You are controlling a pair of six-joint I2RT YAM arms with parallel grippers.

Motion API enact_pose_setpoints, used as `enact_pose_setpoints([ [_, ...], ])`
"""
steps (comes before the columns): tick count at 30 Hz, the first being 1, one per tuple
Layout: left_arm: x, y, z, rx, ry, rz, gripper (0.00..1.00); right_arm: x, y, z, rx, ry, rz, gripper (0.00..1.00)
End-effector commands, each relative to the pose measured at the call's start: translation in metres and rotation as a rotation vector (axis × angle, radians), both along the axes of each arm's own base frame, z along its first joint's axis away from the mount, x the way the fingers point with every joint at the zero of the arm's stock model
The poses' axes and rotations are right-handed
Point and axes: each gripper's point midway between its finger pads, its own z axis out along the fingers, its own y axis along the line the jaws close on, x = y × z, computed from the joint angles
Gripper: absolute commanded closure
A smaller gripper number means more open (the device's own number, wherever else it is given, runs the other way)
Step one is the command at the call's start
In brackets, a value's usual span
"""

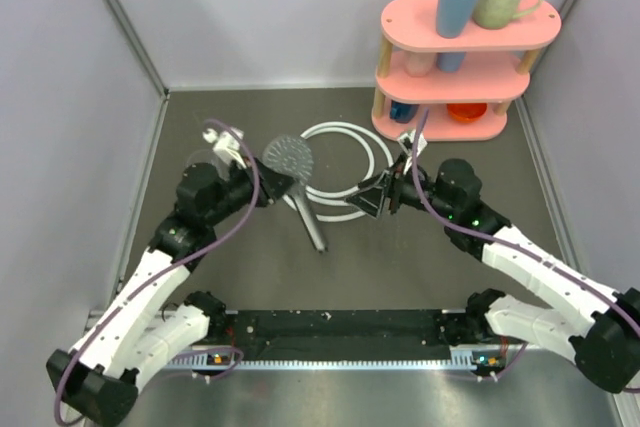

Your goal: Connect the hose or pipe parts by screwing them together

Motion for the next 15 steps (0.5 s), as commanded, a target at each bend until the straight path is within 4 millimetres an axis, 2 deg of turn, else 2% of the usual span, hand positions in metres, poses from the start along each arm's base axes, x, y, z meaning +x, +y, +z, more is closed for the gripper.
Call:
enact_pose_setpoints([
  [1, 0.025, 0.072, 0.031, 0.208, -0.139, 0.312, 1.00, 0.053, -0.011, -0.025, -0.197, -0.011, -0.202, 0.28],
  [2, 0.027, 0.083, 0.038, 0.224, -0.157, 0.358, 1.00, 0.061, -0.007, -0.024, -0.217, 0.005, -0.210, 0.28],
  [3, 0.027, 0.093, 0.038, 0.254, -0.158, 0.403, 1.00, 0.070, -0.004, -0.030, -0.233, 0.033, -0.233, 0.28],
  [4, 0.027, 0.112, 0.036, 0.309, -0.172, 0.483, 1.00, 0.083, 0.006, -0.042, -0.262, 0.072, -0.235, 0.28],
  [5, 0.026, 0.121, 0.034, 0.335, -0.174, 0.517, 1.00, 0.089, 0.012, -0.049, -0.279, 0.096, -0.239, 0.28],
  [6, 0.024, 0.127, 0.032, 0.355, -0.179, 0.541, 1.00, 0.091, 0.021, -0.056, -0.302, 0.119, -0.239, 0.29],
  [7, 0.020, 0.138, 0.036, 0.376, -0.210, 0.580, 1.00, 0.097, 0.035, -0.051, -0.302, 0.110, -0.227, 0.29],
  [8, 0.017, 0.144, 0.031, 0.401, -0.207, 0.594, 1.00, 0.103, 0.046, -0.072, -0.342, 0.143, -0.217, 0.30],
  [10, 0.009, 0.156, 0.028, 0.436, -0.226, 0.626, 1.00, 0.103, 0.068, -0.082, -0.374, 0.138, -0.194, 0.30],
  [11, 0.006, 0.163, 0.024, 0.463, -0.220, 0.651, 1.00, 0.110, 0.081, -0.094, -0.394, 0.151, -0.184, 0.30],
  [12, 0.004, 0.168, 0.021, 0.482, -0.221, 0.665, 1.00, 0.109, 0.090, -0.099, -0.404, 0.151, -0.165, 0.30],
  [13, -0.001, 0.174, 0.023, 0.493, -0.237, 0.681, 1.00, 0.111, 0.103, -0.094, -0.396, 0.133, -0.146, 0.30],
  [14, -0.004, 0.180, 0.021, 0.504, -0.237, 0.705, 1.00, 0.111, 0.107, -0.108, -0.432, 0.154, -0.134, 0.30],
  [15, -0.009, 0.184, 0.019, 0.505, -0.244, 0.716, 1.00, 0.112, 0.113, -0.131, -0.473, 0.184, -0.119, 0.32],
])
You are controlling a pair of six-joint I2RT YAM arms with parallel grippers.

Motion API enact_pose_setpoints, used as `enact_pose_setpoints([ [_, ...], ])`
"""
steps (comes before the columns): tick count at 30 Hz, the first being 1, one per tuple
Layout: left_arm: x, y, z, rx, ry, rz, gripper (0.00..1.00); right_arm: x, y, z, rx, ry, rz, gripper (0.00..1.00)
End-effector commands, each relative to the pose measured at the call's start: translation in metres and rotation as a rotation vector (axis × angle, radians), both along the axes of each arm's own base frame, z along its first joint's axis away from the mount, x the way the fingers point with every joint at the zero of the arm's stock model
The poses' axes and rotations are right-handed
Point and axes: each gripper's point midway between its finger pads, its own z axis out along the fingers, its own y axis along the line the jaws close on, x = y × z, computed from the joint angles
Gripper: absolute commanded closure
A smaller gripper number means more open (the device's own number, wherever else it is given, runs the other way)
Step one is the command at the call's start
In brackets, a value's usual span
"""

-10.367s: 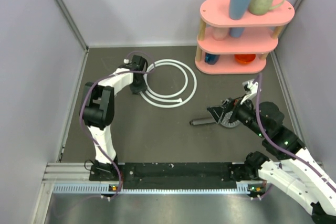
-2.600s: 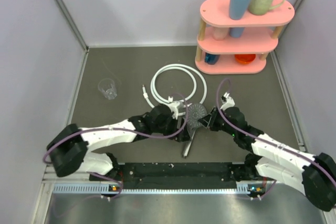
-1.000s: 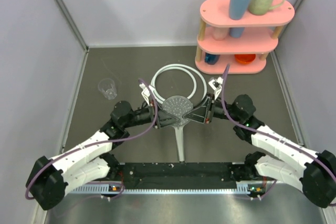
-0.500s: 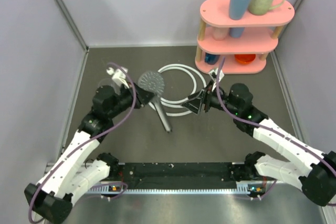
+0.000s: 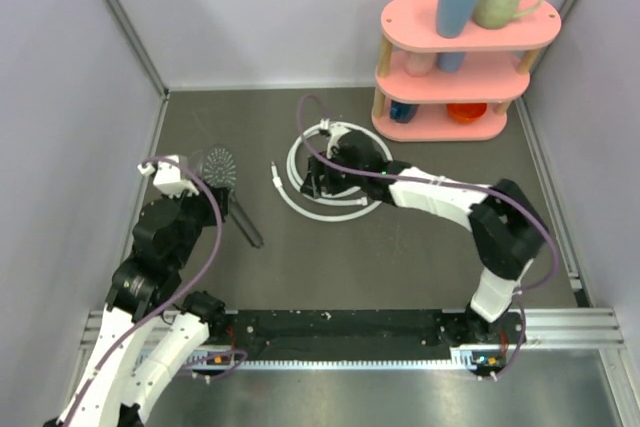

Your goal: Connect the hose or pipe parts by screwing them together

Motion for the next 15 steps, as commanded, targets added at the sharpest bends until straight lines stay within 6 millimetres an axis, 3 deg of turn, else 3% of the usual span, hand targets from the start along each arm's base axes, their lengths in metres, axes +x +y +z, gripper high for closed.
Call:
enact_pose_setpoints([
  [1, -0.011, 0.034, 0.002, 0.081, -0.067, 0.123, 1.00, 0.011, 0.036, -0.013, -0.050, -0.009, 0.048, 0.33],
  [3, -0.016, 0.039, 0.001, 0.071, -0.091, 0.141, 1.00, 0.010, 0.045, -0.037, -0.075, 0.034, 0.076, 0.35],
  [8, -0.018, 0.038, 0.002, 0.068, -0.098, 0.131, 1.00, 0.004, 0.059, -0.060, -0.107, 0.056, 0.127, 0.36],
  [15, -0.014, 0.034, 0.000, 0.075, -0.097, 0.116, 1.00, -0.012, 0.052, -0.097, -0.148, 0.119, 0.144, 0.36],
])
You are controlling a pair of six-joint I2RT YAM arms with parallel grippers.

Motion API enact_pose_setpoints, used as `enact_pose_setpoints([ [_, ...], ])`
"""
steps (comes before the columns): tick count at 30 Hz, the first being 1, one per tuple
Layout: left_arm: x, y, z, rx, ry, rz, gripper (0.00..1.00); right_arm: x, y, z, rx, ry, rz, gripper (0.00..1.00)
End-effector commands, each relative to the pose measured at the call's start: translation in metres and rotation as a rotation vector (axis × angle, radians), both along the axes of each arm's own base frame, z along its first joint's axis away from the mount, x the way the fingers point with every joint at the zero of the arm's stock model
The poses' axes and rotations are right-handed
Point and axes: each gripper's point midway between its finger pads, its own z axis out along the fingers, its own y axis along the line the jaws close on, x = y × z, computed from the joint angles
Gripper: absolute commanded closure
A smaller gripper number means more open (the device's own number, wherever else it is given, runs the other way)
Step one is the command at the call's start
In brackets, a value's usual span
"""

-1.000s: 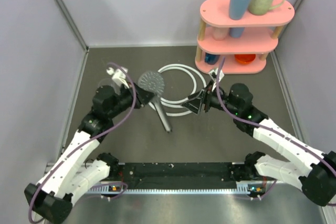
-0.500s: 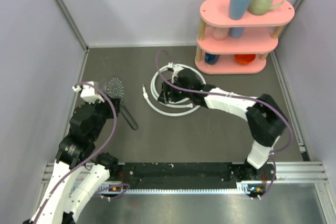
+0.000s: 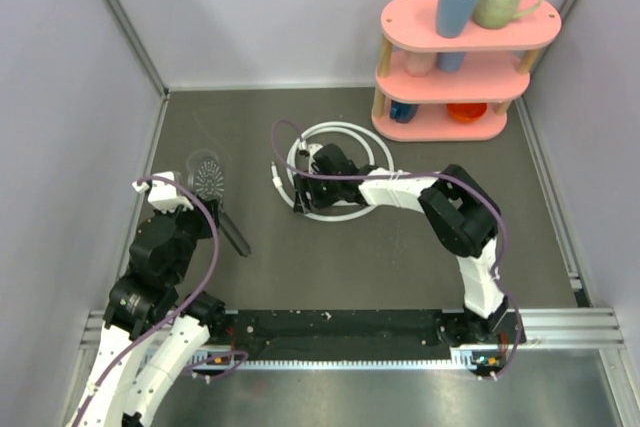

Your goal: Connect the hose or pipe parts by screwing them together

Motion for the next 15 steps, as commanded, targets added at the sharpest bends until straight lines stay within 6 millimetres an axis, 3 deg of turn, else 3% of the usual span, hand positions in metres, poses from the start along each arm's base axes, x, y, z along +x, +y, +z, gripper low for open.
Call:
enact_pose_setpoints([
  [1, 0.007, 0.000, 0.019, -0.011, -0.077, 0.009, 1.00, -0.009, 0.008, 0.002, 0.018, -0.017, 0.044, 0.36],
  [3, 0.006, 0.001, 0.020, -0.012, -0.081, 0.011, 1.00, -0.019, 0.000, -0.005, -0.002, 0.000, 0.052, 0.37],
  [5, 0.006, 0.002, 0.020, -0.011, -0.080, 0.017, 1.00, -0.024, -0.007, 0.001, -0.007, -0.015, 0.035, 0.40],
  [6, 0.006, 0.002, 0.019, -0.010, -0.079, 0.017, 1.00, -0.033, -0.020, -0.012, -0.040, 0.007, 0.025, 0.40],
  [8, 0.007, 0.000, 0.019, -0.012, -0.075, 0.006, 1.00, -0.040, -0.033, -0.004, -0.042, -0.013, 0.010, 0.42],
  [10, 0.007, -0.001, 0.019, -0.013, -0.075, 0.005, 1.00, -0.060, -0.056, -0.019, -0.089, 0.012, 0.001, 0.43],
  [11, 0.007, 0.000, 0.018, -0.012, -0.074, 0.006, 1.00, -0.061, -0.066, -0.008, -0.086, -0.012, -0.026, 0.43],
  [12, 0.008, -0.001, 0.018, -0.013, -0.072, 0.007, 1.00, -0.075, -0.088, -0.022, -0.142, 0.020, -0.045, 0.44],
  [15, 0.007, -0.002, 0.018, -0.017, -0.071, 0.000, 1.00, -0.092, -0.135, -0.023, -0.234, 0.016, -0.143, 0.44],
])
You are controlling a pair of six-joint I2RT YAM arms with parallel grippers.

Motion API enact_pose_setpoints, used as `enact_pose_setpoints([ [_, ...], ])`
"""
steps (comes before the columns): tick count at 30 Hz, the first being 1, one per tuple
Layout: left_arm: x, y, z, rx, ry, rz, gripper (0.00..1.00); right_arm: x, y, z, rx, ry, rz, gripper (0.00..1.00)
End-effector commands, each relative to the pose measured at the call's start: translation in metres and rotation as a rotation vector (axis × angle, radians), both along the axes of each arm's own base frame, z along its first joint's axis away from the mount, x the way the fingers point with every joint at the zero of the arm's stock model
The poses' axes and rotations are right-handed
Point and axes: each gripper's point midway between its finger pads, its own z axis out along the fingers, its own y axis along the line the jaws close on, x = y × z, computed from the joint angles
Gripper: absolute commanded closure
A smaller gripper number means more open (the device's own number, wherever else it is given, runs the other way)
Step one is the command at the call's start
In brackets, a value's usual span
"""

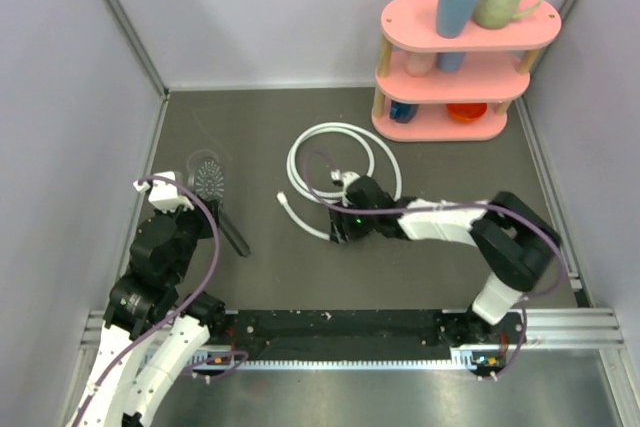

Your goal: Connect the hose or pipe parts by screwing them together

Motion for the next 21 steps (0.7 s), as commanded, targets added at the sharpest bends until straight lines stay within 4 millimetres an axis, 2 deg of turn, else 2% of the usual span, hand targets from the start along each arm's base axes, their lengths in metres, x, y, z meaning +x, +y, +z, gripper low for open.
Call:
enact_pose_setpoints([
  [1, 0.007, -0.003, 0.018, -0.028, -0.070, 0.000, 1.00, -0.018, -0.079, -0.007, -0.203, -0.022, -0.205, 0.44],
  [2, 0.007, -0.004, 0.018, -0.030, -0.071, -0.004, 1.00, -0.024, -0.093, -0.010, -0.234, -0.020, -0.232, 0.44],
  [3, 0.007, -0.004, 0.018, -0.030, -0.070, -0.006, 1.00, -0.024, -0.096, 0.003, -0.205, -0.042, -0.254, 0.44],
  [6, 0.006, -0.003, 0.019, -0.035, -0.076, -0.001, 1.00, -0.027, -0.099, 0.015, -0.157, -0.055, -0.278, 0.44],
  [9, 0.007, -0.003, 0.018, -0.034, -0.070, -0.001, 1.00, -0.025, -0.063, 0.044, -0.006, -0.112, -0.163, 0.43],
  [10, 0.007, -0.003, 0.017, -0.033, -0.068, -0.001, 1.00, -0.032, -0.047, 0.052, 0.053, -0.109, -0.075, 0.41],
  [11, 0.007, -0.003, 0.018, -0.034, -0.070, -0.001, 1.00, -0.024, -0.025, 0.073, 0.148, -0.164, -0.029, 0.41],
  [12, 0.007, -0.002, 0.019, -0.034, -0.073, 0.002, 1.00, -0.022, -0.014, 0.081, 0.188, -0.186, 0.012, 0.41],
  [13, 0.006, -0.002, 0.018, -0.035, -0.072, 0.007, 1.00, -0.024, -0.003, 0.078, 0.201, -0.200, 0.080, 0.41],
  [14, 0.006, -0.001, 0.019, -0.035, -0.073, 0.007, 1.00, -0.019, 0.016, 0.096, 0.283, -0.287, 0.124, 0.41],
  [16, 0.005, 0.000, 0.020, -0.037, -0.076, 0.014, 1.00, -0.021, 0.034, 0.101, 0.346, -0.413, 0.222, 0.39],
  [18, 0.006, -0.001, 0.018, -0.035, -0.072, 0.012, 1.00, -0.013, 0.044, 0.108, 0.398, -0.509, 0.215, 0.38],
  [19, 0.007, -0.002, 0.017, -0.034, -0.067, 0.008, 1.00, -0.008, 0.047, 0.090, 0.361, -0.503, 0.223, 0.37],
  [20, 0.007, -0.002, 0.016, -0.033, -0.063, 0.006, 1.00, -0.002, 0.055, 0.093, 0.363, -0.519, 0.228, 0.38],
  [21, 0.007, -0.002, 0.017, -0.034, -0.061, 0.006, 1.00, 0.002, 0.059, 0.089, 0.350, -0.515, 0.231, 0.38],
])
